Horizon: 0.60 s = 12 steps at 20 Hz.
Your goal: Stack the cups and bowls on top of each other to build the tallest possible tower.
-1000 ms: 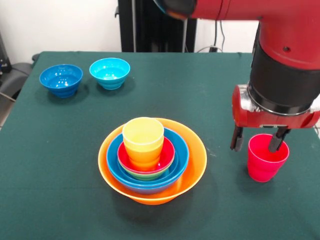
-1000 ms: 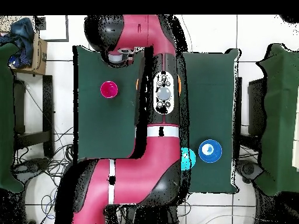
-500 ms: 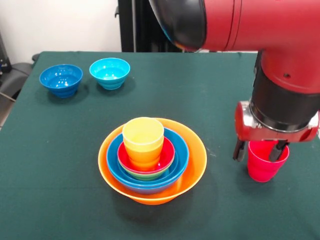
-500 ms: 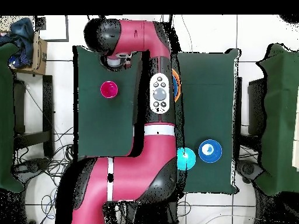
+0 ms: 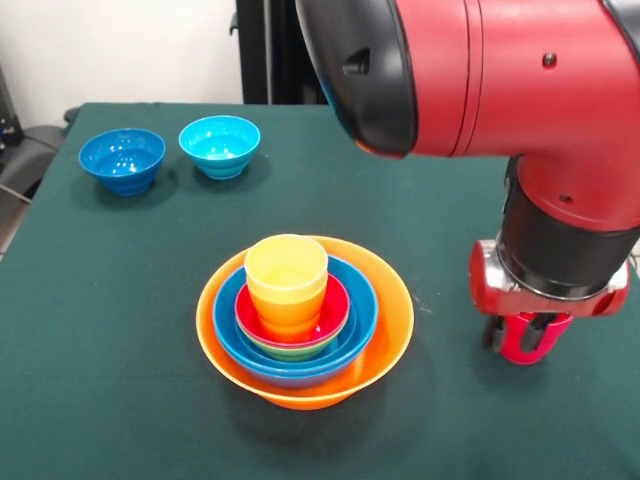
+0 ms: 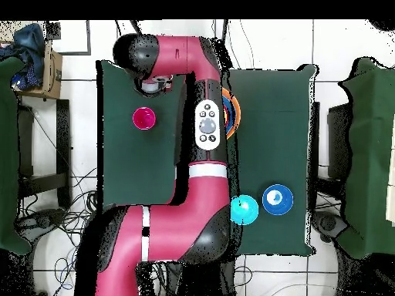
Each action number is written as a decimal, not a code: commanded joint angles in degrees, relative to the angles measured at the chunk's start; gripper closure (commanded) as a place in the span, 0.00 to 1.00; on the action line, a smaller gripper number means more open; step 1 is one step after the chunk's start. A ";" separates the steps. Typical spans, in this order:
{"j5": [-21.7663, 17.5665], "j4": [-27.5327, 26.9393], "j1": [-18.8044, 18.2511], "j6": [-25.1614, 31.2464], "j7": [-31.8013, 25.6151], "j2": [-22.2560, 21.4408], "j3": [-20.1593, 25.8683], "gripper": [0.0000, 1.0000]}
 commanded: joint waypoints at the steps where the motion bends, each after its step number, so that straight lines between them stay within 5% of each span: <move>1: -1.62 1.48 0.28 -1.39 -8.18 0.50 3.69 1.00; 9: -0.52 1.74 0.14 0.03 -8.26 -0.30 4.15 1.00; 10: -0.46 1.96 0.17 -0.80 -7.46 -0.46 4.00 0.00; 12: -0.33 2.37 0.15 -1.93 -6.56 -0.68 3.86 0.00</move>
